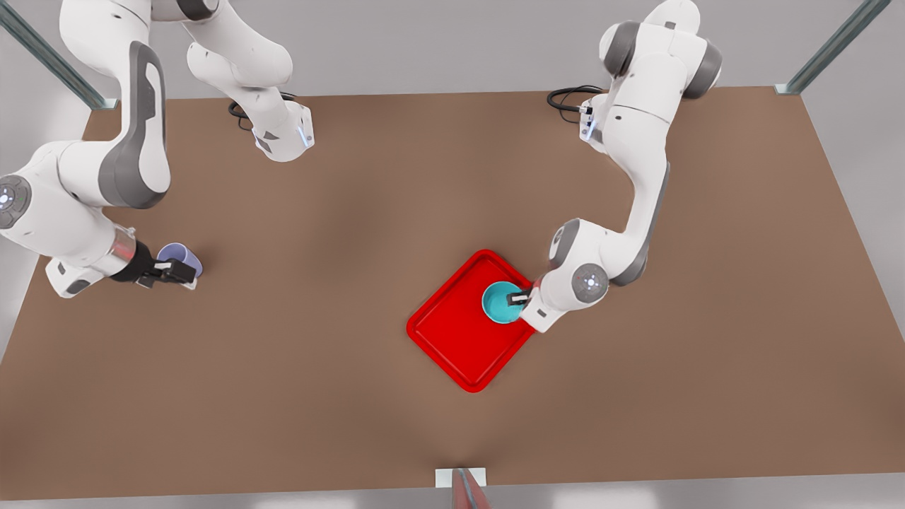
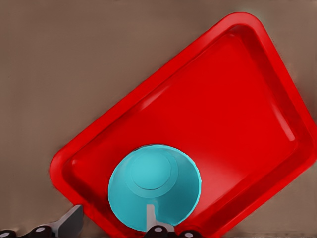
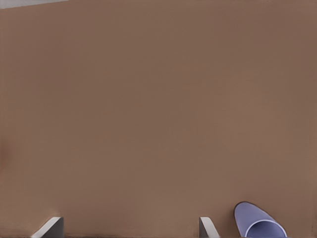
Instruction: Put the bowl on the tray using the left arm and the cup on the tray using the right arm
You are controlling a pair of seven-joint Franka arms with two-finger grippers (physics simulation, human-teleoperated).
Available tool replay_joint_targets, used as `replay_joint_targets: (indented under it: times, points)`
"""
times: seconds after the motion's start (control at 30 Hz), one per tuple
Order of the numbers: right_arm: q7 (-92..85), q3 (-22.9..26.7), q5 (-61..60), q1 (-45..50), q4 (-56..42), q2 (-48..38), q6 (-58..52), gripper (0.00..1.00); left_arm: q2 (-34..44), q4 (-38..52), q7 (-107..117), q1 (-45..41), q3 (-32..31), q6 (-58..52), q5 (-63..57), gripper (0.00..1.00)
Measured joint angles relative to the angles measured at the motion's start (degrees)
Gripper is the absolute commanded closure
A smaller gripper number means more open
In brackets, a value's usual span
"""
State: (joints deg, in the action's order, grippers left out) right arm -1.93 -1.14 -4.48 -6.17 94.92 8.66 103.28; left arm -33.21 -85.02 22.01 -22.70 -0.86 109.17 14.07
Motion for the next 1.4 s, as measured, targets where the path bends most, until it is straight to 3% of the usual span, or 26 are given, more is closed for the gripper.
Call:
replay_joint_targets:
  times: [0.07, 0.17, 0.3, 0.4, 0.7, 0.87, 0.97, 1.4]
  points:
    - [-0.2, 0.0, 0.0, -0.8, 0.0, 0.1, -0.3, 0.0, 2.2, 11.2, -7.8, 5.2, 0.5, -19.1, -4.5, 0.01]
    - [-1.0, 0.0, 0.8, -0.7, 0.1, 0.1, -0.7, 0.0, 12.2, 11.8, -27.0, 7.9, 11.4, -30.5, -9.7, 0.01]
    - [-1.1, 0.0, 3.3, -5.1, 1.5, 6.8, 2.7, 0.0, 16.5, 11.0, -26.1, 7.8, 11.3, -32.2, -13.5, 0.0]
    - [-1.3, 0.3, 4.1, -7.4, 20.2, 0.2, 18.9, 0.0, 19.4, 6.5, -26.0, 7.8, 11.0, -31.9, -14.6, 0.0]
    - [-8.7, 0.1, 3.7, -19.4, 37.6, -8.9, 25.6, 0.0, 19.6, 6.4, -26.8, 7.7, 11.2, -31.9, -13.1, 0.0]
    - [-9.4, 0.2, 3.5, -25.5, 39.6, -5.8, 28.9, 0.0, 19.5, 6.4, -26.8, 7.7, 11.2, -32.0, -12.8, 0.0]
    - [-9.4, 0.1, 1.9, -16.5, 39.2, -3.2, 31.5, 0.0, 19.4, 6.2, -26.8, 7.7, 11.2, -32.0, -12.8, 0.0]
    - [-13.2, 2.4, 1.9, -20.2, 39.1, -0.9, 31.5, 0.0, 19.1, 6.3, -26.8, 7.8, 11.2, -31.9, -12.7, 0.0]
